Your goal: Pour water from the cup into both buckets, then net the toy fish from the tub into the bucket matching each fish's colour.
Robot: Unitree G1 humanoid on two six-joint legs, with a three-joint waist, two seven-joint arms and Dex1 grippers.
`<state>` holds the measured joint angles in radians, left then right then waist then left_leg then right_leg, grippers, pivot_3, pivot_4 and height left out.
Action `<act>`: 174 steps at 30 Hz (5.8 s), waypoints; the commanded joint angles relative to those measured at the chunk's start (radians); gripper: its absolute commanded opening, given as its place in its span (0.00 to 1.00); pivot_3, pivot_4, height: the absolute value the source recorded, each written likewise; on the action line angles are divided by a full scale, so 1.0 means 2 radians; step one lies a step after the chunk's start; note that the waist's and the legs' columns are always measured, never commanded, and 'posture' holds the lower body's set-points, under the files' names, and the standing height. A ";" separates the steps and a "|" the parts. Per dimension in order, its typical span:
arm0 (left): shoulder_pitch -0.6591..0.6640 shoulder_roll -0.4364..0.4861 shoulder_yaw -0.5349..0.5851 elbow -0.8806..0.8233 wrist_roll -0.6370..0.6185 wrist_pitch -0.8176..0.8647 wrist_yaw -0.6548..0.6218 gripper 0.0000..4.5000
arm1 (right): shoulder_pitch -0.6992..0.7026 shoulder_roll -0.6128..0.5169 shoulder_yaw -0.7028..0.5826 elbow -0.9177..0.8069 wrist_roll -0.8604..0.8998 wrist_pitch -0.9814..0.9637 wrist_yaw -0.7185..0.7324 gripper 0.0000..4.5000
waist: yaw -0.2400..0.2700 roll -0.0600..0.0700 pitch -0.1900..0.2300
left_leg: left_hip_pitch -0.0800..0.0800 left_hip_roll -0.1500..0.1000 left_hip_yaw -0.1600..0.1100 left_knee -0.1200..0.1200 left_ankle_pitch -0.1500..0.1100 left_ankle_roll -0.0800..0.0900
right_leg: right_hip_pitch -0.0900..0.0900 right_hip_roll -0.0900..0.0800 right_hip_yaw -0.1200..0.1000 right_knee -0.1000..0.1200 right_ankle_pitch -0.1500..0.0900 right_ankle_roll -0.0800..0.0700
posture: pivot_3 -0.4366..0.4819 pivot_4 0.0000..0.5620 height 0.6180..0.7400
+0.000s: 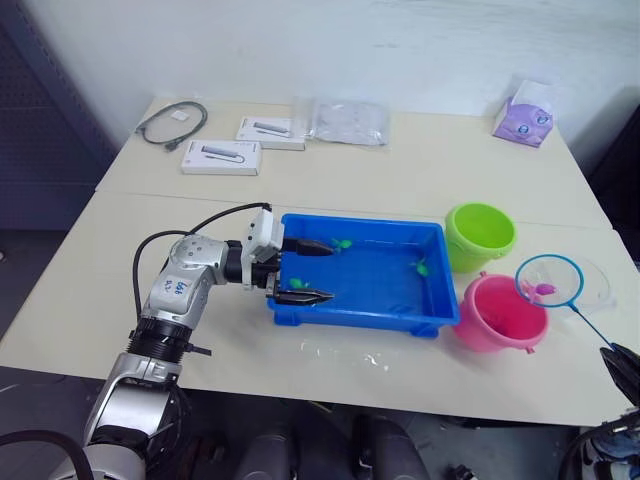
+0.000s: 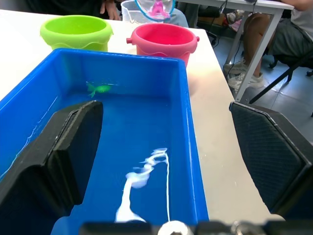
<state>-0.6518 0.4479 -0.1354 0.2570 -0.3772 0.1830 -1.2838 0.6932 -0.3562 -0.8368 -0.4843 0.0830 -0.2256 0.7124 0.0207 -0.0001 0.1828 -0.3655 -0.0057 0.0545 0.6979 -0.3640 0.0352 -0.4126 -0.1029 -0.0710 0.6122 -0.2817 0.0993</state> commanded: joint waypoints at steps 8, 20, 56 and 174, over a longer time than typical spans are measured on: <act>0.001 -0.001 0.007 -0.009 -0.001 -0.001 0.006 0.99 | 0.002 -0.029 -0.040 0.072 -0.308 -0.290 -0.194 0.00 | 0.000 0.000 0.000 | 0.001 0.000 0.000 0.000 0.000 -0.001 | 0.000 -0.001 0.001 0.000 0.000 0.000 | 0.48 0.27 0.99; -0.006 -0.008 0.013 -0.015 -0.009 0.014 0.016 0.99 | -0.006 -0.072 -0.032 0.072 -0.457 -0.306 -0.333 0.00 | -0.001 0.000 0.000 | 0.003 0.000 0.003 0.000 0.000 -0.001 | 0.001 0.001 0.004 0.001 0.000 -0.001 | 0.48 0.27 0.99; 0.040 0.025 0.041 -0.057 -0.010 0.027 0.046 0.99 | -0.261 -0.344 0.275 -0.136 0.648 0.499 -0.382 0.00 | -0.008 -0.001 0.000 | 0.004 0.000 0.001 0.000 0.000 0.000 | 0.001 -0.004 0.001 0.003 -0.001 -0.002 | 0.48 0.27 0.99; -0.013 -0.029 0.065 0.003 -0.017 0.000 0.077 0.99 | -0.232 -0.260 0.214 0.119 -0.037 0.101 -0.229 0.00 | 0.001 0.000 0.000 | -0.002 -0.001 -0.001 0.001 0.001 0.001 | 0.001 0.001 -0.003 -0.001 0.001 0.002 | 0.48 0.27 0.99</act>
<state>-0.6633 0.3909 -0.0186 0.2817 -0.3930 0.1943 -1.1211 0.2203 -0.8557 -0.4003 -0.2363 0.0951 0.0424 0.2526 0.0235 -0.0007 0.1831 -0.3694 -0.0084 0.0516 0.6990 -0.3619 0.0379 -0.4104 -0.1015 -0.0776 0.6110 -0.2794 0.1030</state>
